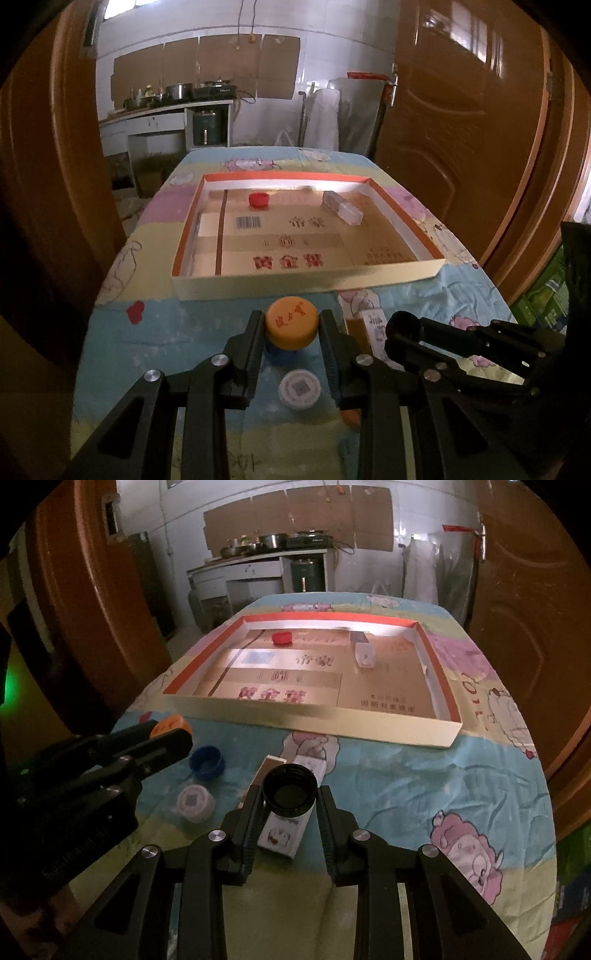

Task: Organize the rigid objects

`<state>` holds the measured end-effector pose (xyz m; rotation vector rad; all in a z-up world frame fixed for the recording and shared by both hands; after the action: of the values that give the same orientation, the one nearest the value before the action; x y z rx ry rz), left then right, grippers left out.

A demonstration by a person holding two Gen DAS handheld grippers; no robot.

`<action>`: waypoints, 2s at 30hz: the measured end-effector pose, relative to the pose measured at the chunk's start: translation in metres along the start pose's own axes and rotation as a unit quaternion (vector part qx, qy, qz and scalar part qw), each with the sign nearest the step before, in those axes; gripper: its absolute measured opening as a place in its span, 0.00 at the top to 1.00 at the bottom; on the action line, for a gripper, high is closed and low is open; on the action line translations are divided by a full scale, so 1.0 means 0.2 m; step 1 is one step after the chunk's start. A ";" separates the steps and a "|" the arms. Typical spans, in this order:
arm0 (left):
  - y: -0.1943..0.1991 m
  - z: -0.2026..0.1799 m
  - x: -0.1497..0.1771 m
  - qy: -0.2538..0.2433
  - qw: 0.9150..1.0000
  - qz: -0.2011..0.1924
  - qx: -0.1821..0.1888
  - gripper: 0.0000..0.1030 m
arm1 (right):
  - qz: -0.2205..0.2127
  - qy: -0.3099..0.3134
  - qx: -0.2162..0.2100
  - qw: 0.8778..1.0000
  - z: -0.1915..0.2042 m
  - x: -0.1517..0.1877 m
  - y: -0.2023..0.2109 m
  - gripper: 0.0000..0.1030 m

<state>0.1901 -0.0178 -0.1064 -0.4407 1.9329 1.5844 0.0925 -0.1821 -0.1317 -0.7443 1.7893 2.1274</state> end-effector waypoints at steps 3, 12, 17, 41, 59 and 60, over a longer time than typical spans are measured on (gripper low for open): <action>0.00 0.00 -0.04 -0.001 1.000 -0.003 -0.004 0.71 | -0.002 0.001 0.000 1.000 -0.01 -0.04 -0.01 0.71; -0.01 0.01 -0.17 -0.004 1.000 -0.009 -0.013 0.71 | -0.012 0.003 0.004 1.000 -0.04 -0.14 0.00 0.71; -0.04 0.05 -0.26 0.008 1.000 -0.006 -0.008 0.71 | -0.021 0.010 0.010 1.000 -0.05 -0.21 0.01 0.71; -0.29 0.20 -0.56 0.029 0.999 0.017 -0.032 0.71 | -0.029 0.028 0.006 0.999 -0.13 -0.59 -0.14 0.71; -0.52 0.29 -0.69 0.054 0.997 0.043 -0.037 0.71 | -0.008 0.043 -0.011 0.999 -0.18 -0.84 -0.40 0.71; -0.53 0.30 -0.69 0.055 0.997 0.045 -0.036 0.71 | -0.005 0.043 -0.012 0.999 -0.18 -0.85 -0.42 0.71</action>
<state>0.3742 -0.0014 -0.1079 -0.4869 2.0066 1.7248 0.2840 -0.1787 -0.1146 -0.8604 1.8008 2.1440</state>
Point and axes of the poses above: each gripper's, at about its wrist camera, not at the fingertips, and y roughly against the way its jaws point, z to its left, x to its underside, the point moved 2 cm from there along -y, roughly the way its jaws point, and after that the axes turned 8 degrees about z, right-handed, at the moved point
